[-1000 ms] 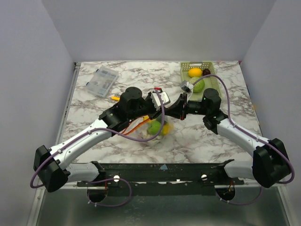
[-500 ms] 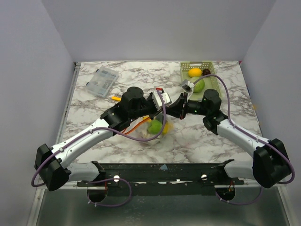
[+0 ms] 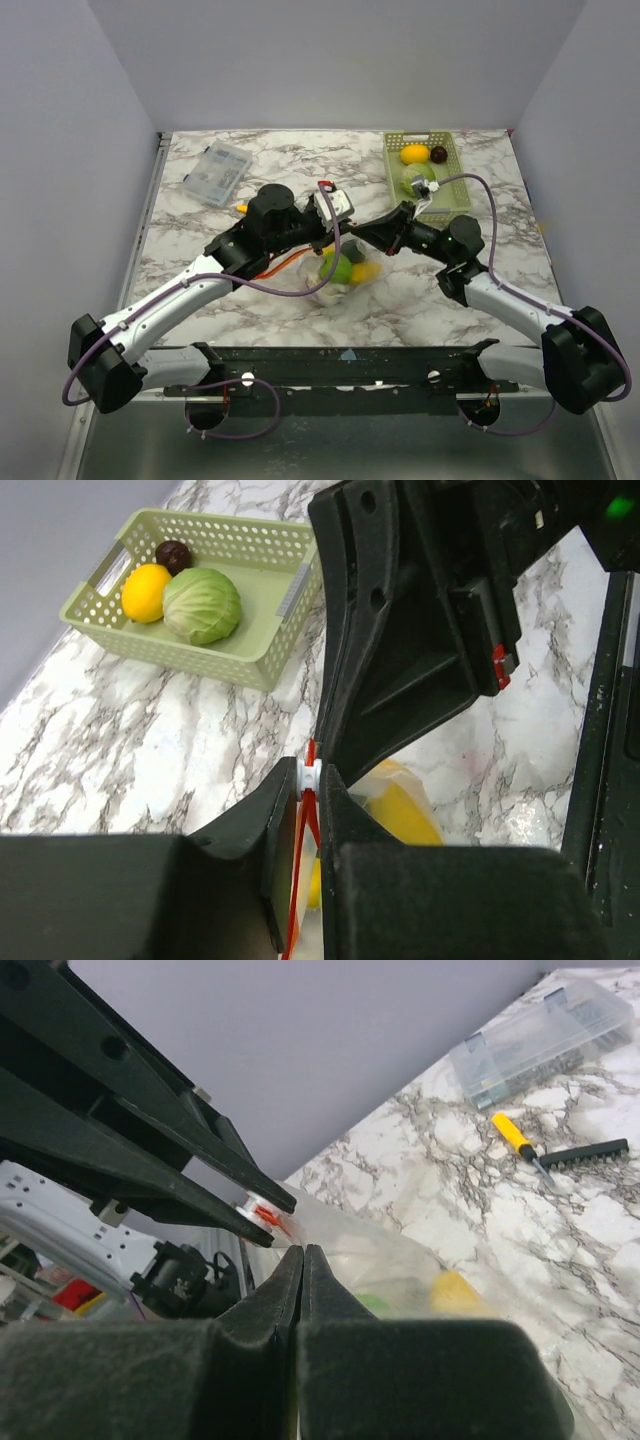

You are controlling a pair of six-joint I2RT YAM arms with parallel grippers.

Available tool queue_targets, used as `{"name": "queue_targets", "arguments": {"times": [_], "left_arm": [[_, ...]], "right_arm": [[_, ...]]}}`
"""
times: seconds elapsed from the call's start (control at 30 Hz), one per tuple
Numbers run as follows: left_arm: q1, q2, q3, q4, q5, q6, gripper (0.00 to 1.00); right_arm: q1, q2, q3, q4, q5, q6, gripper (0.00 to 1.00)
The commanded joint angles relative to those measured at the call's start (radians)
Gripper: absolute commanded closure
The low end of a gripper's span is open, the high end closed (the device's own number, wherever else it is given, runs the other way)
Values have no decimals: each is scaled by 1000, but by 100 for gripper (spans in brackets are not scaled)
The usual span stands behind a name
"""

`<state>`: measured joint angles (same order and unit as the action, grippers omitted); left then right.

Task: Place the food in the zip-top bag and seal the zipper
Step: Zip the zipper food storage bag at the center of the board.

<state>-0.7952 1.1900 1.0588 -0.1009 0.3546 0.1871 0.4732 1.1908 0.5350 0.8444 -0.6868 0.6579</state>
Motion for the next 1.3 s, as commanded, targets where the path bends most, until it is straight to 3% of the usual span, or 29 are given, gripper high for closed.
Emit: {"name": "queue_targets", "arguments": {"times": [0.0, 0.17, 0.37, 0.4, 0.53, 0.6, 0.8, 0.9, 0.97, 1.03, 1.13, 1.17, 1.27], "left_arm": [[27, -37, -50, 23, 35, -79, 100], [32, -36, -61, 80, 80, -151, 100], [58, -45, -46, 107, 134, -237, 100], [63, -44, -41, 118, 145, -247, 100], [87, -39, -30, 122, 206, -289, 100], [97, -33, -28, 128, 237, -311, 100], [105, -17, -23, 117, 330, -322, 100], [105, -17, -22, 106, 350, -321, 100], [106, -18, -20, 103, 363, -316, 100], [106, -19, -17, 102, 366, -312, 100], [105, -23, -13, 77, 359, -306, 97], [106, -26, -11, 66, 347, -299, 94], [110, -49, -27, 33, 289, -262, 75]], "right_arm": [[-1, -23, -13, 170, 94, 101, 100], [-1, -7, 12, 147, 49, 89, 100], [-3, -75, 86, -231, 0, -183, 99], [-3, -86, 92, -263, -24, -222, 96], [-2, -92, 119, -390, -111, -334, 59], [-1, -63, 145, -416, -162, -364, 46], [-2, 3, 186, -349, -237, -412, 33], [-1, 34, 204, -295, -314, -407, 32], [-1, 63, 212, -259, -362, -383, 38], [-1, 91, 221, -237, -398, -352, 53], [-1, 112, 207, -144, -426, -256, 91], [-2, 112, 197, -116, -421, -230, 99], [-1, 103, 168, -78, -397, -186, 100]]}}
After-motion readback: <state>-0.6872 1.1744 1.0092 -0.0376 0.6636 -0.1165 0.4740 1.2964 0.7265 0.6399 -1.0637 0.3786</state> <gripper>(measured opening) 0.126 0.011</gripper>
